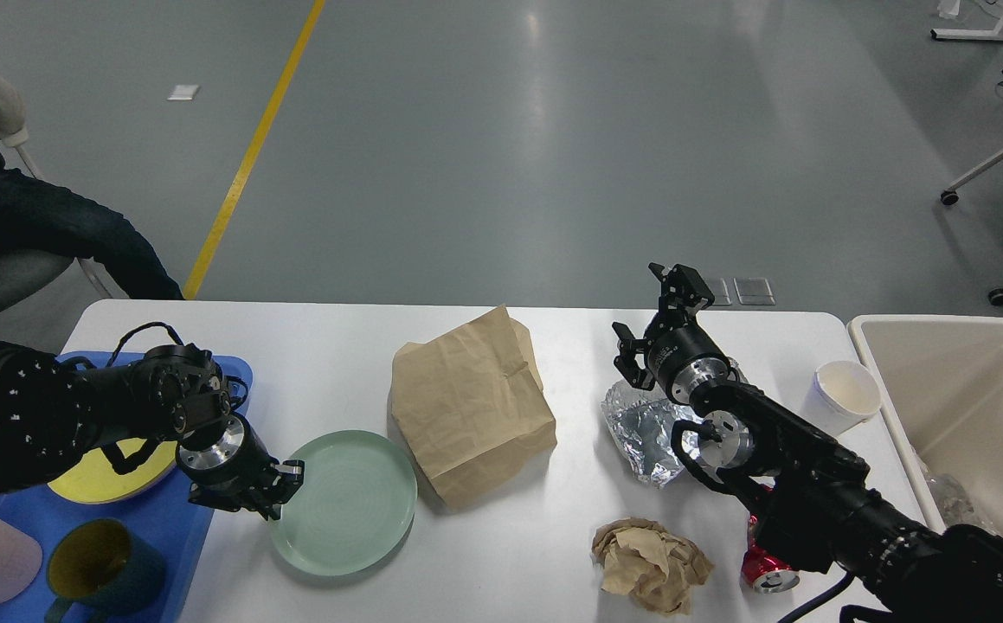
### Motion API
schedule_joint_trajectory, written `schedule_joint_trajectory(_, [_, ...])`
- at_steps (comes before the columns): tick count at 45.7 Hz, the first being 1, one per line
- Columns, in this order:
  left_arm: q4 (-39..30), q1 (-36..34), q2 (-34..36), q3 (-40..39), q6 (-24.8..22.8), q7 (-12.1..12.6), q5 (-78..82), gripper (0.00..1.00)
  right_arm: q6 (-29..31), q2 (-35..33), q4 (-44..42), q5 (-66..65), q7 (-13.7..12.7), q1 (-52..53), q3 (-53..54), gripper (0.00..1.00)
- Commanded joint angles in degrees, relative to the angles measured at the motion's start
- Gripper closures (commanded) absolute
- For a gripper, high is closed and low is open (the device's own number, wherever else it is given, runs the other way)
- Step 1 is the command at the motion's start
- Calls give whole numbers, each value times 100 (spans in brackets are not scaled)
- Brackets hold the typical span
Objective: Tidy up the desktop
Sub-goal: 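Lift the plate and lay it on the yellow plate in the tray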
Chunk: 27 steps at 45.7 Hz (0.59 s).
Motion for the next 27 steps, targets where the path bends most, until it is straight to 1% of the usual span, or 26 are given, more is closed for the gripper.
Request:
schedule_joint_trajectory(1, [0, -217, 74, 0, -221, -1, -2, 100, -1, 0, 0, 0, 0, 0, 0, 0])
schedule_joint_trajectory(7, [-8, -533, 285, 9, -651, -1, -2, 100, -1, 0, -9, 0, 0, 0, 0, 0])
schedule_joint_trajectory(19, [0, -1069, 953, 9, -1135, -1, -2, 100, 8, 0, 0, 0, 0, 0, 0, 0])
schedule_joint_trajectory(24, [0, -1193, 1401, 0, -1276, -1, 15, 100, -1, 0, -9, 0, 0, 0, 0, 0])
schedule_joint_trajectory(27, [9, -1193, 1664, 0, -1250, -1, 7, 100, -1, 0, 0, 0, 0, -8, 0, 0])
